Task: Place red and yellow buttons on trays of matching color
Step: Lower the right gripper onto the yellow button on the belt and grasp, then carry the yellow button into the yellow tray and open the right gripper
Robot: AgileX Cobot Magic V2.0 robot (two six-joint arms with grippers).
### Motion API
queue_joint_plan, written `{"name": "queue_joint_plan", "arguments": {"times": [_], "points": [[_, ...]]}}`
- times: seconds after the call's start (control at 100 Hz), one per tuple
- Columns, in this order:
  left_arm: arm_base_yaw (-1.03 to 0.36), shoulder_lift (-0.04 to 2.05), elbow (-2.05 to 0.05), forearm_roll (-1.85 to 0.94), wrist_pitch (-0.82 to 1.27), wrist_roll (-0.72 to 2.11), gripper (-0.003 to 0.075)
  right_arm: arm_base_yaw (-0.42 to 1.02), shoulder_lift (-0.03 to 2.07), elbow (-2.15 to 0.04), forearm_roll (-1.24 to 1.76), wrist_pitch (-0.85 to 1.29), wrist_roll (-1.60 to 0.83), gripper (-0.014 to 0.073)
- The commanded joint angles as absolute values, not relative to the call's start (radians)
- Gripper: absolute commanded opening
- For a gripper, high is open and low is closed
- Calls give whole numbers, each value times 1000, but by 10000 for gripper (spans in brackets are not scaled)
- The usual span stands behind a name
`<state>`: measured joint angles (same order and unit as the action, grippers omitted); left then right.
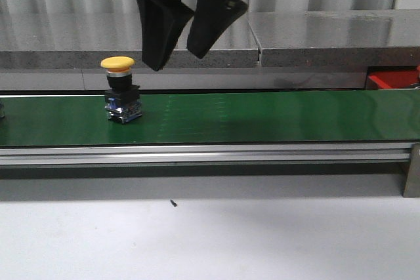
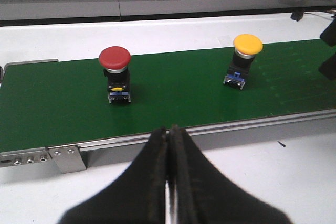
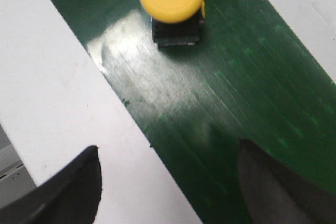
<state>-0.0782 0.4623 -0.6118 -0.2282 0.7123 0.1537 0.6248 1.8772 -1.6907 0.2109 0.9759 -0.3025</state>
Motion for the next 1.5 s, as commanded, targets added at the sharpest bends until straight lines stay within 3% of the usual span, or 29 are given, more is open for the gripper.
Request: {"name": "queue_joint_plan", "arguments": {"times": [0.0, 0.51, 0.58, 0.77, 0.89, 1.49], "points": [[-86, 466, -639, -246, 647, 157, -19, 624, 1873, -1771, 228, 957, -317, 492], [-86, 466, -639, -246, 647, 157, -19, 624, 2013, -1900, 293, 798, -324, 464], [-86, 466, -639, -246, 647, 157, -19, 624, 2019, -1900, 296, 786, -324, 399], [-86, 466, -639, -246, 647, 157, -19, 623, 2019, -1900, 296, 762, -324, 90], [-86, 466, -639, -246, 647, 157, -19, 623, 2007, -1900, 296, 750, -324, 7], [-86, 466, -639, -246, 647, 157, -19, 621, 1865, -1894, 250, 844, -323, -1]]}}
